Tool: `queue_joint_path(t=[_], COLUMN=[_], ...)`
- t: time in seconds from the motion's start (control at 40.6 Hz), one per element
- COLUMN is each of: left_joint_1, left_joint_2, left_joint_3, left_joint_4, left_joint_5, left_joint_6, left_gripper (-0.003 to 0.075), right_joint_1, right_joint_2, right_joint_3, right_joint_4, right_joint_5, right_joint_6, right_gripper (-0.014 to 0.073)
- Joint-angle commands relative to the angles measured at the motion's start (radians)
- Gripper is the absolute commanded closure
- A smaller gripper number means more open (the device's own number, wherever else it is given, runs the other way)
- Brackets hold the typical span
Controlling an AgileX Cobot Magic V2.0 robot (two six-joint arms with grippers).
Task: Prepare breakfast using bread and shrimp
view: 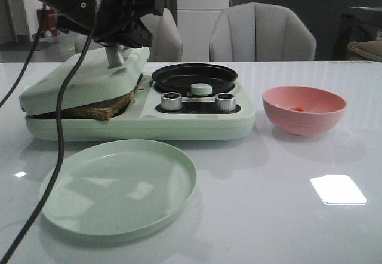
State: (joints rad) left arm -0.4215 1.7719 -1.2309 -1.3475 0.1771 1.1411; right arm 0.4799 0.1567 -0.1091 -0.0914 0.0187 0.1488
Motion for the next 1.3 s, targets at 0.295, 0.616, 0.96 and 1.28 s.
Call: queue_joint_path(t=[0.295,0.616,0.96,1.28], left_joint_1=[0.004,0.089,0.266,0.284], left_joint_2=[-0.261,-0.501,-0.722,-1.027], left_joint_3=[-0.030,-0.030,-0.003,0.336], left_joint_4=[0.281,0.701,1.226,1.067], left_joint_5=[-0.029,0.064,0.478,0.351], left_joint_6=[-0.007,-0.346,-0.767,-0.769], left_gripper=[0.0465,0.0465,0.0465,0.0472], right_joint_1=[0.000,0.000,0.000,0.000], right_joint_2=[0.008,0.008,0.008,0.008], right_joint_3=[-0.029,-0.029,-0.029,-0.029], right_joint_4=[-0.006,-0.006,-0.006,-0.006], right_joint_5=[-0.079,-0.079,-0.079,-0.079], right_joint_6=[-0.002,-0.002,-0.002,-0.002], right_gripper=[0.0166,0.0166,0.0166,0.0166])
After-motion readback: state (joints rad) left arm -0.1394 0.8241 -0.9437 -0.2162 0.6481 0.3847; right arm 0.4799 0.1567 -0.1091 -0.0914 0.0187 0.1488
